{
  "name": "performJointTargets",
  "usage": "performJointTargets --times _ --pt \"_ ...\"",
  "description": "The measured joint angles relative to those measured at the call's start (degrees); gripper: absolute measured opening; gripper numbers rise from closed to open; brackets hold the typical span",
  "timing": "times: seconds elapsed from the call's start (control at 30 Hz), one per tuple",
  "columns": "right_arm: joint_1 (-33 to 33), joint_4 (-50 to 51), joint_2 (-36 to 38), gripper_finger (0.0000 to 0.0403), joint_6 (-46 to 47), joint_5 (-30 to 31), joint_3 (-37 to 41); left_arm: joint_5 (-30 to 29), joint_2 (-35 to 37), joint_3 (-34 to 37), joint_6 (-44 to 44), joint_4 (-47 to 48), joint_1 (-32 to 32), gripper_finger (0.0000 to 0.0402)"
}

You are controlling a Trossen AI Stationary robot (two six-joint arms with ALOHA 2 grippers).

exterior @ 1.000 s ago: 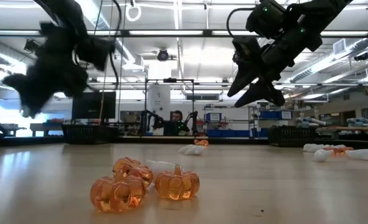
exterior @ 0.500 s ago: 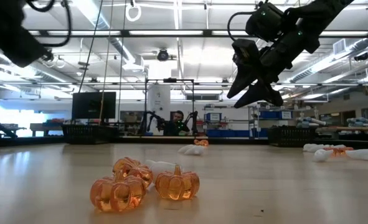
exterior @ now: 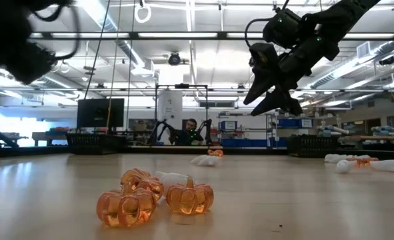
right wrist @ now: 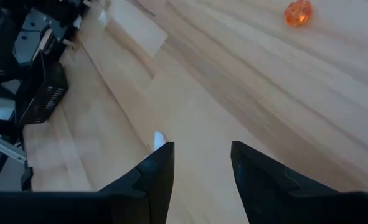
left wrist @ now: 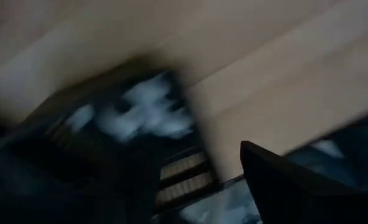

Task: Sort Halloween decoration
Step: Put the white ghost toy into the bottom black basket

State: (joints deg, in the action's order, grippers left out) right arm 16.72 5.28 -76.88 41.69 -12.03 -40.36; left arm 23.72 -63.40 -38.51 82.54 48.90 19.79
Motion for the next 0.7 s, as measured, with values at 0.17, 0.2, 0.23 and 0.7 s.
performJointTargets --times 0.17,0.2,0.23,0.7 --pt "-0.60 0.00 0.00 0.0166 1.19 -0.07 0.00 -5.89 -0.02 -0.60 -10.21 -16.46 -9.14 0.0231" --pt "-0.95 0.00 0.00 0.0166 1.57 -0.09 0.00 -6.84 -0.39 -0.60 -13.61 -19.35 -11.14 0.0229" --pt "-1.32 -0.02 0.00 0.0166 1.96 -0.09 0.00 -7.73 -1.18 -0.64 -17.70 -22.41 -13.19 0.0225" --pt "-8.77 1.12 0.58 0.0163 9.51 0.87 0.00 -9.04 -29.78 -7.71 -74.87 -57.46 -22.40 0.0207"
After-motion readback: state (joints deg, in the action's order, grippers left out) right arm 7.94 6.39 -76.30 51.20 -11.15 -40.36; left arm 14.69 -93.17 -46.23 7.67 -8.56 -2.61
